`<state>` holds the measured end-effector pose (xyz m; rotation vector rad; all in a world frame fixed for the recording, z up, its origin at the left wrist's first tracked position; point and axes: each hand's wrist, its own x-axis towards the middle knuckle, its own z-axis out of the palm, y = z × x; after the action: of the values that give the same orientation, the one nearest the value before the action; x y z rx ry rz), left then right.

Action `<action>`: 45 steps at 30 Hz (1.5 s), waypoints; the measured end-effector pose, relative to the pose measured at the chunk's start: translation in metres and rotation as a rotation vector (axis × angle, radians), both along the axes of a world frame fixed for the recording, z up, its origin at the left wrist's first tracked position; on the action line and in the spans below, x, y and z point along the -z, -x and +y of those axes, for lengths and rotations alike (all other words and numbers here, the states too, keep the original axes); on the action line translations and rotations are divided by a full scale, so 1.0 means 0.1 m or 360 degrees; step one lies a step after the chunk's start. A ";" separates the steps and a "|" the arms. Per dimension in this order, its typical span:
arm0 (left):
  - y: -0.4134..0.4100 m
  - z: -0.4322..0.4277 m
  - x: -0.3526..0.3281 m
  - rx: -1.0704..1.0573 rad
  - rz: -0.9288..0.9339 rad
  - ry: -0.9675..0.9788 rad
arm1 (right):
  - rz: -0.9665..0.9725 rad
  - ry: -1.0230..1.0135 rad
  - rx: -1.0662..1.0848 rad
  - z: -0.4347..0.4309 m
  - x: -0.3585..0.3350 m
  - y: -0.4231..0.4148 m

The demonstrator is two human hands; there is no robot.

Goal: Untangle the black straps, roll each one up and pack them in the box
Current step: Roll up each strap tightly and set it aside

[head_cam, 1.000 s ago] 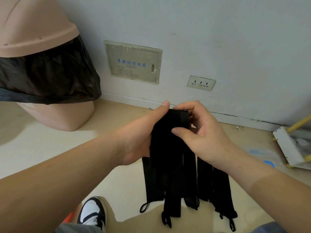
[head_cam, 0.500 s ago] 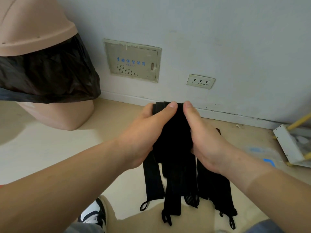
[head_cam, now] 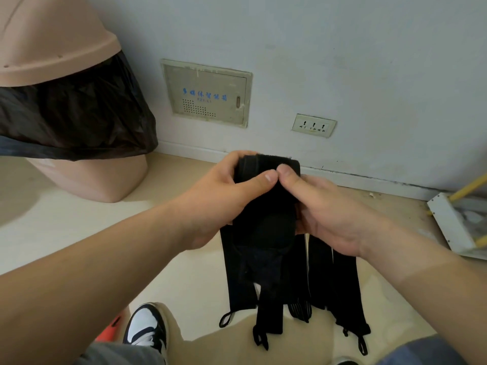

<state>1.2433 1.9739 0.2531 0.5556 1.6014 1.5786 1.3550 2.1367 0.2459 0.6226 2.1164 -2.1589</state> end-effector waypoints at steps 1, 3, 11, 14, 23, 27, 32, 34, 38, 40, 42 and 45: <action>0.00 0.00 0.00 -0.0024 -0.0046 0.0023 | 0.0037 -0.0066 0.0059 -0.01 0.04 0.00; -0.02 0.01 0.00 -0.0014 -0.0205 0.0061 | 0.0161 -0.0288 0.0140 -0.01 0.11 -0.01; -0.05 0.04 0.01 -0.0061 -0.0442 -0.0012 | 0.0453 -0.0476 0.0107 0.04 0.18 0.01; 0.00 0.04 0.04 -0.0123 -0.0334 -0.0032 | 0.0371 0.0082 0.0071 0.06 0.10 0.00; 0.08 -0.02 0.09 0.0155 -0.0020 -0.0001 | -0.0084 0.0408 -0.0117 0.09 0.04 -0.01; 0.04 0.02 0.12 -0.0038 -0.0088 0.0016 | -0.0032 0.0524 -0.0095 0.15 0.07 0.02; -0.01 0.05 0.17 -0.0086 -0.0473 0.0127 | 0.0073 0.0596 0.0181 0.19 0.09 0.05; -0.02 0.05 0.18 -0.0127 -0.0519 0.0123 | 0.0080 0.0571 0.0286 0.24 0.10 0.06; -0.01 0.07 0.19 -0.0333 -0.0236 0.0200 | 0.0060 0.0519 0.0419 0.28 0.18 0.08; 0.00 0.07 0.17 -0.0417 -0.0082 0.0234 | 0.0021 0.0328 0.0397 0.26 0.20 0.09; -0.01 0.06 0.15 -0.0477 -0.0040 0.0200 | -0.0018 0.0129 0.0355 0.22 0.22 0.09; -0.04 0.06 0.17 -0.0524 -0.0063 0.0118 | -0.0018 -0.0044 0.0402 0.16 0.26 0.10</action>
<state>1.2471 1.9798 0.2365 0.2264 1.7809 1.7452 1.3446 2.1532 0.2203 0.9492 2.1693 -2.2424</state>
